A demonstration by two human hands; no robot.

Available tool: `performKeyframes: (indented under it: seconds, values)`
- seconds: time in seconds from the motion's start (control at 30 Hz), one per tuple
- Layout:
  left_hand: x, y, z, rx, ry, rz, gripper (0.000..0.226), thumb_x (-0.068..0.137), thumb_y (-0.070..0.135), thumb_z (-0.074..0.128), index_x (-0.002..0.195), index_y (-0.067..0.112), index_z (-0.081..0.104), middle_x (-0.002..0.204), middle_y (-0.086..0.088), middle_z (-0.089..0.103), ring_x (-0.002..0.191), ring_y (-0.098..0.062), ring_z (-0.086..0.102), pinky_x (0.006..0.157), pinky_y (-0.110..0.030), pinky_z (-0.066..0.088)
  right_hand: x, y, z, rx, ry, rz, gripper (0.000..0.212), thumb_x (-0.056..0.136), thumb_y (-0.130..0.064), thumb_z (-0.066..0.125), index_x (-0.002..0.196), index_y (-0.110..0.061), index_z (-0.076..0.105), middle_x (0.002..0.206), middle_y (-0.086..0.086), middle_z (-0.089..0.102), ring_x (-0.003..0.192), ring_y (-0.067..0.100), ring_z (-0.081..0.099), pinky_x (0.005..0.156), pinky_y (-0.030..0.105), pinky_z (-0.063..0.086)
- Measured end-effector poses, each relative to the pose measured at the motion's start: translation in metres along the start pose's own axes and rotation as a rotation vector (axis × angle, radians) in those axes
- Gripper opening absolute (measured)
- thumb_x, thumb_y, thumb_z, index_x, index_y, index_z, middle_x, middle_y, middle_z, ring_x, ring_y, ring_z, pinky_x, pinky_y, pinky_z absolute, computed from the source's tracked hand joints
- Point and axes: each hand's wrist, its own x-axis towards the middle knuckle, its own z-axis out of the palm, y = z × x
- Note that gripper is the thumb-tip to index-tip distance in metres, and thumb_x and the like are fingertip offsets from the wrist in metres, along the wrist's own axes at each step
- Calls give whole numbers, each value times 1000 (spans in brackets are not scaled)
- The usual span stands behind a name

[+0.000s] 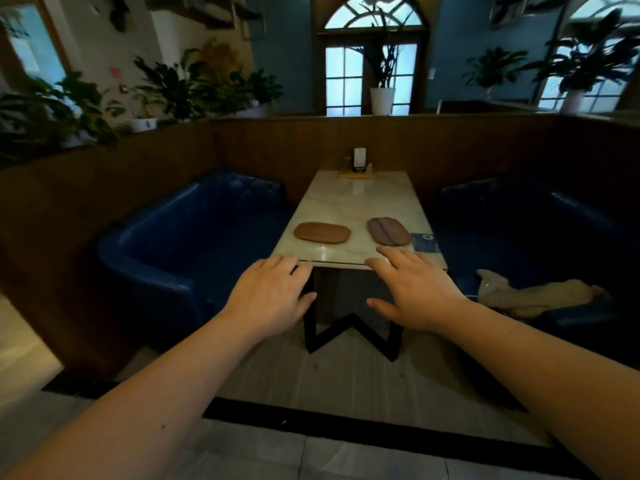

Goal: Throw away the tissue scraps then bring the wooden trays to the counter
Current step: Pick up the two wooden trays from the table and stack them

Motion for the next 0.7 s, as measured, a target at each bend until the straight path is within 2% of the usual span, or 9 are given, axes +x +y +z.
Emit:
performKeyframes:
  seconds: [0.13, 0.33, 0.7]
  values:
    - [60, -39, 27, -58, -42, 39, 51, 93, 51, 42, 133, 21, 44, 129, -2, 55, 114, -21, 54, 87, -39, 50, 56, 16, 15, -24, -78, 79, 73, 86, -63, 47, 146, -28, 24, 159, 7, 24, 142, 28, 30, 112, 46, 30]
    - [140, -78, 69, -86, -74, 102, 51, 92, 51, 43, 134, 22, 43, 127, 0, 56, 112, -21, 54, 84, -37, 51, 117, 49, 39, -59, -107, 129, 72, 87, -62, 46, 146, -27, 25, 160, 9, 21, 143, 29, 27, 113, 47, 28]
    - [288, -87, 177, -90, -160, 214, 48, 92, 50, 43, 131, 23, 45, 124, 0, 55, 108, -21, 55, 81, -37, 50, 227, 141, 135, -129, -206, 25, 68, 90, -52, 48, 146, -21, 26, 159, 17, 21, 142, 36, 27, 113, 51, 28]
